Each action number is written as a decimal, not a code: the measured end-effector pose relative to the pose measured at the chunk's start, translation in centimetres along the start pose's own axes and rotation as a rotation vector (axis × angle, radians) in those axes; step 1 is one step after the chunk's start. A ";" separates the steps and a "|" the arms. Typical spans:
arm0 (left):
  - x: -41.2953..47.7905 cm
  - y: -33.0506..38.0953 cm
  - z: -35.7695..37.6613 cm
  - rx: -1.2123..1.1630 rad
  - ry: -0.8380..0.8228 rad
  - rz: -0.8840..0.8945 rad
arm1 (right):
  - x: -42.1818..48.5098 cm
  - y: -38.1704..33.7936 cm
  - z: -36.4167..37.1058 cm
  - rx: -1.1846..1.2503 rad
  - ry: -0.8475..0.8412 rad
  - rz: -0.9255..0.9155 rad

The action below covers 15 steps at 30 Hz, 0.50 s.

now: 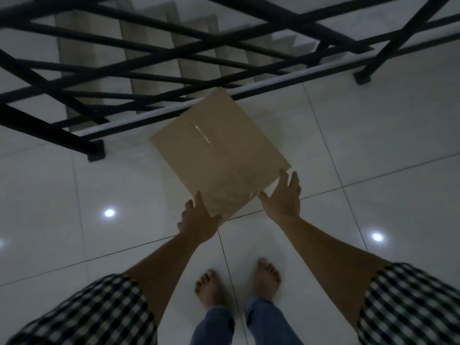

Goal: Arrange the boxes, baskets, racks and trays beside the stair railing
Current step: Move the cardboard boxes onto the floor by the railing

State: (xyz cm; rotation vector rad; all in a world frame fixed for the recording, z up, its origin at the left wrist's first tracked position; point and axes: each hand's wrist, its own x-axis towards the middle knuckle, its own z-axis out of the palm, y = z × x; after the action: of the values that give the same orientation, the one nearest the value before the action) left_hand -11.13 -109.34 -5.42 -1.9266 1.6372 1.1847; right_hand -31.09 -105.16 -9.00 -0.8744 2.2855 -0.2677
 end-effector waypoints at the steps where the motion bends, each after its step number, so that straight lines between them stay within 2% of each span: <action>1: -1.4 0.3 -0.8 0.091 0.023 0.013 | -1.5 0.0 -1.0 0.001 -0.020 0.015; 7: -10.1 3.6 -6.8 0.428 0.120 0.255 | -10.1 -1.6 -9.1 -0.062 -0.065 0.037; 15: -22.5 8.1 -9.6 0.758 0.189 0.642 | -23.3 -1.3 -17.8 -0.031 0.131 0.104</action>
State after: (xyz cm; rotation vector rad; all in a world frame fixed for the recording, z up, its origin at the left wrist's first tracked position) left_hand -14.82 -104.03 19.53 -1.0844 2.4408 0.4085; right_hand -29.18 -91.62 17.02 -0.7704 2.4537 -0.2501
